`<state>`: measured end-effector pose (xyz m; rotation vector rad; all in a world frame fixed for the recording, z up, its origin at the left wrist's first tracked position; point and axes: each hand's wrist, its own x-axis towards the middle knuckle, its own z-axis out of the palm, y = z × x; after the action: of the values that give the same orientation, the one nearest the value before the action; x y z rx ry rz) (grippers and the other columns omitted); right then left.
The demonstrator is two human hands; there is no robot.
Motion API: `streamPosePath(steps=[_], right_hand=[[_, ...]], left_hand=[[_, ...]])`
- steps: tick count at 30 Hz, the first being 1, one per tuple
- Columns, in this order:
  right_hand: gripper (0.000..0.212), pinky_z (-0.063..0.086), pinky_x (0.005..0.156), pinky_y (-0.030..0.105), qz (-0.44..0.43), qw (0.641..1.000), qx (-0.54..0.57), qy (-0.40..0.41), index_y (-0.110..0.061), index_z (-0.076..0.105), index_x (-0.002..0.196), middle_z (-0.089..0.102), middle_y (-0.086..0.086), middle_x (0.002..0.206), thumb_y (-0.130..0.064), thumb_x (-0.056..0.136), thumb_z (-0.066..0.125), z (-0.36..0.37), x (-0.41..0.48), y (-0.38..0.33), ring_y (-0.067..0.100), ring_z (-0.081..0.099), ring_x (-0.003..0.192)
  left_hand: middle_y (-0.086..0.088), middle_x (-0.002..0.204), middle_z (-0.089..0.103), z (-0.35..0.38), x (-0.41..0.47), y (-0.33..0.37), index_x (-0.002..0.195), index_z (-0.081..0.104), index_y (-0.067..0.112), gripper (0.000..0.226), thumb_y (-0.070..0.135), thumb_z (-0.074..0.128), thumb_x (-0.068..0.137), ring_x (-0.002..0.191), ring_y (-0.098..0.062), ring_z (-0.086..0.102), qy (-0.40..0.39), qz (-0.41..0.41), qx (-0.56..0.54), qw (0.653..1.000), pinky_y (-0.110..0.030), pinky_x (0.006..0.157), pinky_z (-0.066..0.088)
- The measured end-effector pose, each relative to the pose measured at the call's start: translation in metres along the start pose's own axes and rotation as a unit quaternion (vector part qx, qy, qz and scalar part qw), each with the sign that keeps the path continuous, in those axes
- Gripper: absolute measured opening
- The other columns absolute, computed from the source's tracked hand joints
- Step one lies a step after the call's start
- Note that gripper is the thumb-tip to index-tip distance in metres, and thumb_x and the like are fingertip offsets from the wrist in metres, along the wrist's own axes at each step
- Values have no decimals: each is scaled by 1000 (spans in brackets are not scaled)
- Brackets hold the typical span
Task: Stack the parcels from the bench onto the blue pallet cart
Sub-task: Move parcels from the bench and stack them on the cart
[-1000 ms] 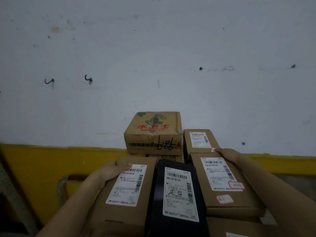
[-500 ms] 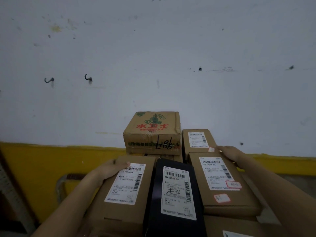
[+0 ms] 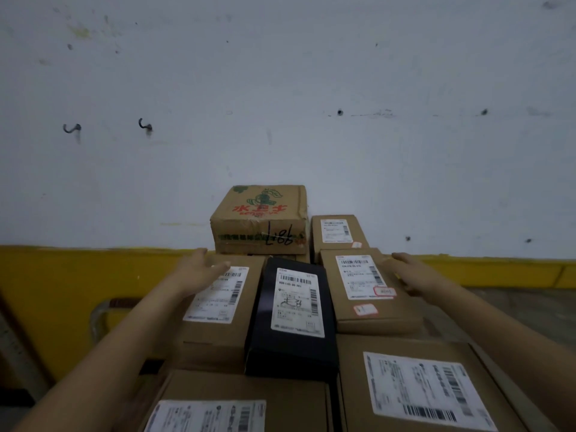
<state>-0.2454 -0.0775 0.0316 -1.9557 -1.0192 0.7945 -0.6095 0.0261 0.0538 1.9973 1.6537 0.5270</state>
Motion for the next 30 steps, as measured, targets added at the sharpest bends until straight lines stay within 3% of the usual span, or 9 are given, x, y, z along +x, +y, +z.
streamPosePath(steps=[3, 5, 8, 10, 15, 18, 22, 26, 30], right_hand=[[51, 46, 58, 25, -7, 999, 31, -28, -15, 35, 140, 59, -4, 92, -31, 94, 51, 6, -17, 6, 13, 58, 77], [53, 50, 66, 26, -13, 998, 38, -46, -12, 35, 141, 62, 1, 103, -21, 92, 54, 13, -21, 7, 16, 61, 85], [55, 49, 72, 25, -35, 999, -2, -34, -12, 30, 143, 54, 10, 132, -16, 93, 53, 21, -24, 7, 18, 57, 99], [56, 50, 71, 25, -39, 999, -13, -36, -13, 28, 144, 51, 11, 135, -18, 93, 52, 22, -24, 7, 20, 58, 103], [58, 43, 96, 36, -76, 988, -131, 10, -9, 29, 143, 44, 13, 142, -26, 93, 52, 16, -30, 2, 28, 47, 124], [59, 33, 107, 42, -146, 967, -196, 73, -12, 29, 144, 38, 11, 146, -31, 93, 52, 20, -42, -4, 29, 34, 134], [58, 38, 105, 42, -203, 953, -219, 44, -22, 29, 143, 42, 10, 142, -33, 92, 53, 31, -60, -11, 28, 40, 129], [51, 42, 102, 45, -155, 973, -168, 24, -13, 35, 140, 47, 14, 139, -26, 93, 53, 21, -72, -7, 29, 48, 124], [55, 43, 101, 43, -70, 990, -121, -23, -9, 30, 143, 48, 13, 139, -26, 95, 50, 19, -78, 7, 29, 51, 121]], left_hand=[[-10, 140, 46, 7, -8, -4, 137, 39, 14, 55, 41, 53, 91, 128, -30, 43, -48, 8, 19, 999, -31, 96, 36], [-12, 148, 35, 14, -11, -13, 145, 26, 19, 67, 48, 51, 90, 138, -34, 27, -78, -26, 47, 996, -42, 111, 28], [-18, 153, 11, 25, -15, -19, 148, 20, 21, 76, 55, 49, 87, 142, -36, 15, -61, -69, 72, 993, -47, 115, 19], [-18, 153, 10, 27, -17, -17, 148, 21, 22, 77, 59, 49, 86, 141, -36, 18, -46, -74, 70, 994, -46, 114, 21], [-12, 152, 29, 19, -19, -23, 147, 22, 24, 72, 53, 50, 88, 141, -36, 19, -34, -34, 74, 996, -45, 114, 21], [-9, 136, 51, 9, -27, -35, 137, 38, 15, 62, 43, 60, 86, 121, -30, 50, -38, -39, -23, 998, -43, 100, 42], [-12, 130, 54, -2, -53, -51, 141, 32, 12, 78, 47, 66, 80, 102, -28, 59, -70, -119, -137, 981, -40, 78, 52], [0, 112, 57, -3, -76, -63, 141, 34, 20, 75, 43, 69, 79, 92, -17, 59, -74, -123, -219, 965, -34, 67, 53], [-3, 119, 58, 4, -87, -59, 139, 37, 16, 68, 28, 70, 81, 99, -20, 60, -76, -93, -248, 961, -35, 70, 54]])
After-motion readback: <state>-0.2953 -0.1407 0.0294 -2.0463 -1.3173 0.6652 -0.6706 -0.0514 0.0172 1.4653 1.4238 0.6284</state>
